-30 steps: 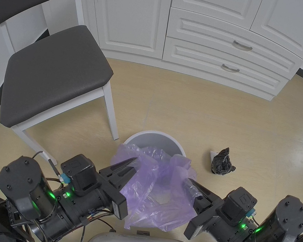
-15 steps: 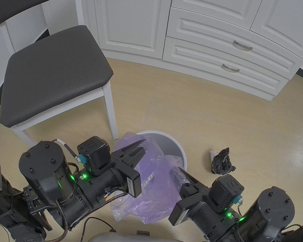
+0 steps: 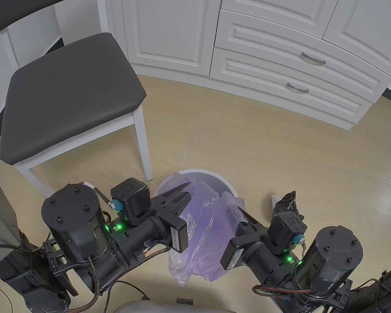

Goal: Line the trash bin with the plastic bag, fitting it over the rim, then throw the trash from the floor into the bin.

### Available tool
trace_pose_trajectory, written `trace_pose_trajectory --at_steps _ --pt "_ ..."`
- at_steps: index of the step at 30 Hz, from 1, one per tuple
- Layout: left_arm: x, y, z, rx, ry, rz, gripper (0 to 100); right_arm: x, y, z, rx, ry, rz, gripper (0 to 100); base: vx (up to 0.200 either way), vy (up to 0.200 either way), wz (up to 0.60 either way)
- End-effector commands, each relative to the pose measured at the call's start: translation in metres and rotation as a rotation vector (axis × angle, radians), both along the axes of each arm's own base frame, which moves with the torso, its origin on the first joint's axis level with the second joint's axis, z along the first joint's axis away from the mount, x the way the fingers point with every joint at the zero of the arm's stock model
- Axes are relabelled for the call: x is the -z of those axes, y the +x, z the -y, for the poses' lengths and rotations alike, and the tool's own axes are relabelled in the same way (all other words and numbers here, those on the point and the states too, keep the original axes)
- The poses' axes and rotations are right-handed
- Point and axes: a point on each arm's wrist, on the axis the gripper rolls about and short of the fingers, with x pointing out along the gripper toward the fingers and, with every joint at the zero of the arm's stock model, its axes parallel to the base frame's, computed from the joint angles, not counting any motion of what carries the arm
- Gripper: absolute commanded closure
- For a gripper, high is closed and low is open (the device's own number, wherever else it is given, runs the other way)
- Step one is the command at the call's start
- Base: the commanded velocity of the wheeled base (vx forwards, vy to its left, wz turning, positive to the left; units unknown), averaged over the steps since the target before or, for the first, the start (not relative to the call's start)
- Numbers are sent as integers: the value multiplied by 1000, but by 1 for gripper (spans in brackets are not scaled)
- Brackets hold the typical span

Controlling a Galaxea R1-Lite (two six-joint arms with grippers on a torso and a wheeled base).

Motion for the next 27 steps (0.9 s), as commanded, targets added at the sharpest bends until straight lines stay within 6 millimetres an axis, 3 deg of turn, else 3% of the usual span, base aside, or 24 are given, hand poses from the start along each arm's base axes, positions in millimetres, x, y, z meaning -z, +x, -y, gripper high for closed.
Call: trace_pose_trajectory --at_steps 1,10,15,19,27 --pt "6 2 3 3 14 -13 100 11 12 -3 21 -15 -24 100 0 0 0" --pt "33 17 18 4 -7 -104 100 31 49 1 101 -32 -58 100 0 0 0" --pt "52 37 24 -27 -8 -144 100 42 67 -2 100 13 -93 100 0 0 0" --pt "67 59 24 -72 -45 -175 100 50 82 -5 121 41 -106 100 0 0 0" --pt "69 94 8 -156 -136 -184 100 49 97 1 160 72 -98 100 0 0 0"
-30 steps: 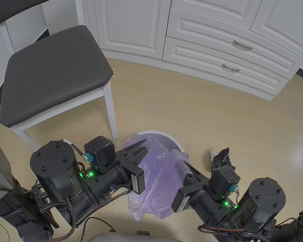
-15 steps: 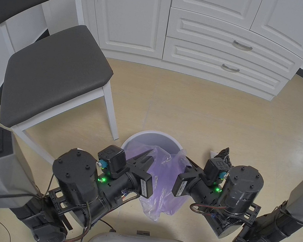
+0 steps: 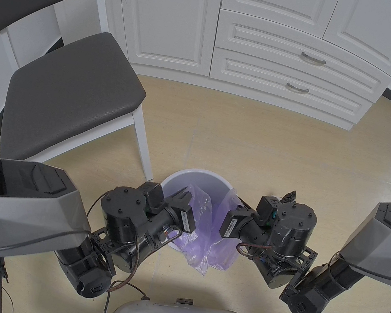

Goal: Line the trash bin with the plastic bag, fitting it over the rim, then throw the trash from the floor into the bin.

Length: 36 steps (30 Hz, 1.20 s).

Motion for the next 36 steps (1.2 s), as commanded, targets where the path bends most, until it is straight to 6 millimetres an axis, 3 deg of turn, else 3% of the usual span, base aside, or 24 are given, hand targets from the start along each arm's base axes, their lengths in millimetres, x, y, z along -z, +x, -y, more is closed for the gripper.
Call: trace_pose_trajectory --at_steps 1,10,16,23,27,36 --pt "8 22 -12 -61 -9 -4 100 5 11 2 23 5 -4 100 0 0 0" --pt "3 45 -38 -131 -41 10 100 8 32 10 74 31 4 100 0 0 0" --pt "7 56 -73 -157 67 24 100 6 58 37 171 25 7 100 0 0 0" --pt "13 56 -92 -184 181 29 100 14 69 53 219 -28 -51 100 0 0 0" --pt "17 51 -94 -154 212 16 100 16 72 60 238 -69 -50 100 0 0 0" --pt "29 57 -77 -123 195 11 100 16 82 62 262 -70 -35 100 0 0 0"
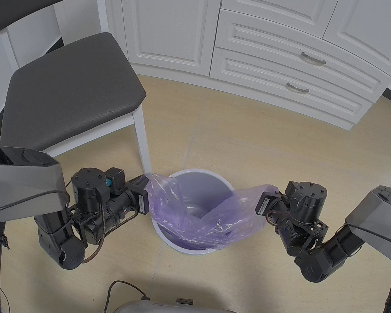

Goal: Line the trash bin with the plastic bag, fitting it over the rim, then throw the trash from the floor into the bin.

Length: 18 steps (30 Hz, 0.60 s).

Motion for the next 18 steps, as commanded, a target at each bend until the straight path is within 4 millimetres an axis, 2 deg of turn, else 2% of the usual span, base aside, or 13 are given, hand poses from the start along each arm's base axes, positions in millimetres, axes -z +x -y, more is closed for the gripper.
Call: trace_pose_trajectory --at_steps 1,4,9,12,18 --pt "6 4 6 6 -5 -5 100 0 4 -1 6 6 10 100 0 0 0" --pt "14 16 20 -37 -62 1 100 4 15 -4 14 25 27 100 0 0 0" --pt "21 18 24 -61 -69 -10 100 8 20 -7 16 48 27 100 0 0 0" --pt "21 18 19 -70 -60 -16 100 11 16 -5 16 33 5 100 0 0 0" --pt "17 1 -5 -18 38 -47 100 16 -10 8 -9 -86 -77 100 0 0 0"
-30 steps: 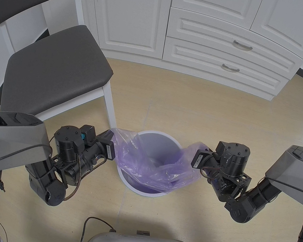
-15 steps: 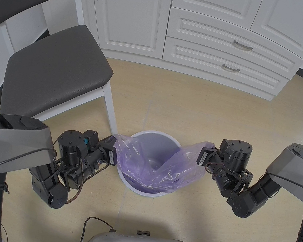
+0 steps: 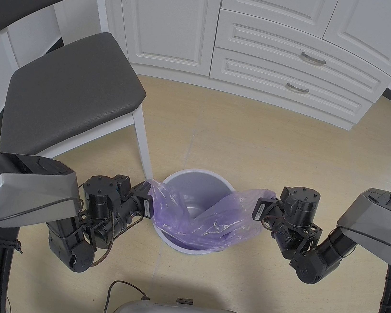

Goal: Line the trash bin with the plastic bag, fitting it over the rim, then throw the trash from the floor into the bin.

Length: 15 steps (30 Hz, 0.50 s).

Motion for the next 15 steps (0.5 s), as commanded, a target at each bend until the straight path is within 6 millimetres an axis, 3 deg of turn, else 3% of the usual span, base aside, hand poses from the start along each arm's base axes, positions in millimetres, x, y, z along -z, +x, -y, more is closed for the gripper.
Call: trace_pose_trajectory --at_steps 1,7,9,10,15 --pt "-6 -14 -21 42 72 -20 100 0 -22 11 -22 -97 -58 100 0 0 0" --pt "-18 -29 -41 81 123 -19 100 6 -47 23 -70 -222 -120 100 0 0 0" --pt "-18 -29 -41 81 123 -19 100 6 -47 23 -70 -222 -120 100 0 0 0" --pt "-15 -38 -46 122 167 -39 100 15 -60 28 -107 -298 -167 100 0 0 0" --pt "-8 -49 -49 169 223 -69 100 23 -73 31 -142 -371 -204 100 0 0 0"
